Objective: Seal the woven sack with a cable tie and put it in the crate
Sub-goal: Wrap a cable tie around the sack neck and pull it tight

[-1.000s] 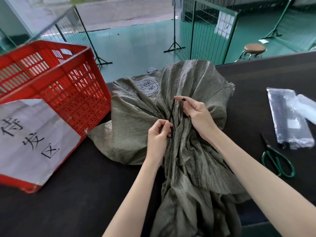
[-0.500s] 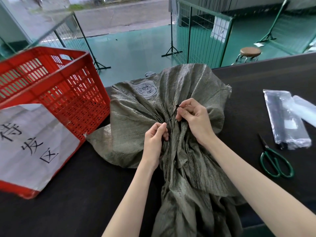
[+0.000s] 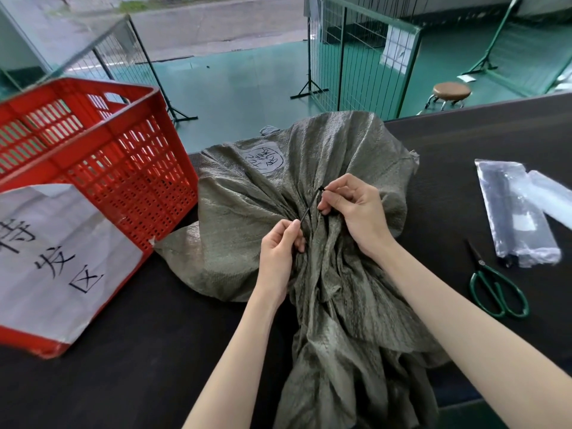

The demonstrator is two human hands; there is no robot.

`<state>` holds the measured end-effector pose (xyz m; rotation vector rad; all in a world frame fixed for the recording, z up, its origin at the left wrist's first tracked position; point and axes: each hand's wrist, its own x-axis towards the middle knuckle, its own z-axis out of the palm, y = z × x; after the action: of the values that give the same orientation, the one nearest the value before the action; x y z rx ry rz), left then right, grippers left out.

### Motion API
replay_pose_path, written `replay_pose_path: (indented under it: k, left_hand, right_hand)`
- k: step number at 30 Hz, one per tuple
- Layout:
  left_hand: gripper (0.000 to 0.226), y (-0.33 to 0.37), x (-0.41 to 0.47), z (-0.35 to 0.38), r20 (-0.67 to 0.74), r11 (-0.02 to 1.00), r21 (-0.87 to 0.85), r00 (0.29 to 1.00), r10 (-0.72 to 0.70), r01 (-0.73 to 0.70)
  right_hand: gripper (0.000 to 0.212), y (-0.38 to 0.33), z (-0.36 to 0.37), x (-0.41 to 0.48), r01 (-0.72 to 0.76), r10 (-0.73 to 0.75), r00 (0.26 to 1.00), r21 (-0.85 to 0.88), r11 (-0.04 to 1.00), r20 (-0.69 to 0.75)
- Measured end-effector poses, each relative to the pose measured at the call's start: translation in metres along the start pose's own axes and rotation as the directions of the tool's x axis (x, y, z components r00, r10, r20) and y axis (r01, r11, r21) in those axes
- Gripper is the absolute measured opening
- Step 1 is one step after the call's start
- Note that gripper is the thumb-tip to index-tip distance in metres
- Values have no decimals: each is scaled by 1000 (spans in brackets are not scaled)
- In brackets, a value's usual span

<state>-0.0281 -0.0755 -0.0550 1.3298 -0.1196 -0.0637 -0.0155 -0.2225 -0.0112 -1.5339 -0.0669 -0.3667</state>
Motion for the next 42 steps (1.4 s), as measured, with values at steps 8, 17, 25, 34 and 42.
replay_pose_path:
  k: [8, 17, 25, 34, 42]
  left_hand:
    - [31, 0, 2, -1, 23, 999, -49, 1000, -21, 22]
    - [27, 0, 5, -3, 42, 988, -151, 998, -35, 41]
    - [27, 0, 6, -4, 44, 980, -195, 998, -43, 51]
    - [35, 0, 6, -2, 4, 986, -158, 999, -54, 54]
    - [37, 2, 10, 0, -14, 976, -201, 996, -92, 87]
  right_hand:
    - [18, 0, -1, 0, -4, 4, 1000, 1, 1000, 7]
    - [19, 0, -2, 1, 0, 0, 1000, 5, 1000, 27]
    - [17, -2, -5, -1, 4, -4, 999, 17, 1000, 53]
    - [16, -5, -8, -3, -3, 0, 996, 32, 999, 93]
    - [16, -8, -11, -4, -13, 8, 993, 41, 999, 115]
